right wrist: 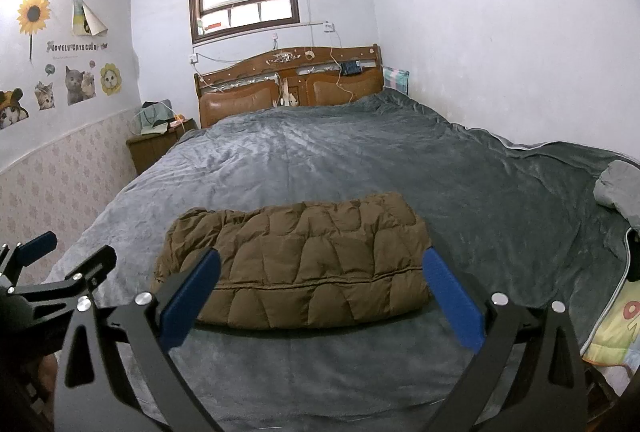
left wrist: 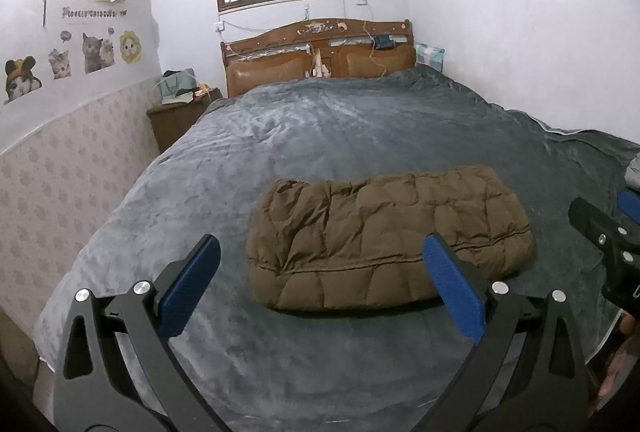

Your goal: Fold large clothes

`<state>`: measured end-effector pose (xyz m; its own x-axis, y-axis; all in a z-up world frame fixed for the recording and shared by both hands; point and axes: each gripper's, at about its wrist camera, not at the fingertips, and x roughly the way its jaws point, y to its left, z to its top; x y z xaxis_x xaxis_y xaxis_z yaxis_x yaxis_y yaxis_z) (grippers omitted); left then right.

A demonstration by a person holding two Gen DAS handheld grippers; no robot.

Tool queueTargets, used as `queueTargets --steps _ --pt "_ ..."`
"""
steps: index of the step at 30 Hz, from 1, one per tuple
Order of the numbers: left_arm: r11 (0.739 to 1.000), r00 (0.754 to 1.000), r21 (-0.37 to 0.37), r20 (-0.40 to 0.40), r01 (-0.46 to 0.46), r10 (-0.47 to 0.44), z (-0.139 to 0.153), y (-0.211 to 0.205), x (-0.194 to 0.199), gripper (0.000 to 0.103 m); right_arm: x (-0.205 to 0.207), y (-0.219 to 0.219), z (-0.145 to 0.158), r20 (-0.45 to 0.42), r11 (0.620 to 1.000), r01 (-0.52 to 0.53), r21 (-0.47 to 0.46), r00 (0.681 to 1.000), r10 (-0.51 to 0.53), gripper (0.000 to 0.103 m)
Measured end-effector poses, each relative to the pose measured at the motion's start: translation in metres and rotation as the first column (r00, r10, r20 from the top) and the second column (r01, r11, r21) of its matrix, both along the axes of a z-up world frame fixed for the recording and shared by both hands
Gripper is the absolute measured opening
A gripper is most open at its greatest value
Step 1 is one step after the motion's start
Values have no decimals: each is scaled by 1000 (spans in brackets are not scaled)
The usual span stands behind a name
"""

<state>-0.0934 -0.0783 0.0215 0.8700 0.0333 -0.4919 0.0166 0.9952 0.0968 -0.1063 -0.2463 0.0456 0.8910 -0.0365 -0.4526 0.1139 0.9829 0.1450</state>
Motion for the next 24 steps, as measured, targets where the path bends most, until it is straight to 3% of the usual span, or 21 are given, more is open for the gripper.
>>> queueTargets --steps 14,24 --pt "1000 1000 -14 -22 14 -15 -5 2 -2 100 1 1 4 -6 1000 -6 -4 1000 6 101" --pt "1000 1000 21 -25 7 -7 -9 1 -1 100 6 -4 1 -16 1000 -11 -8 1000 11 101"
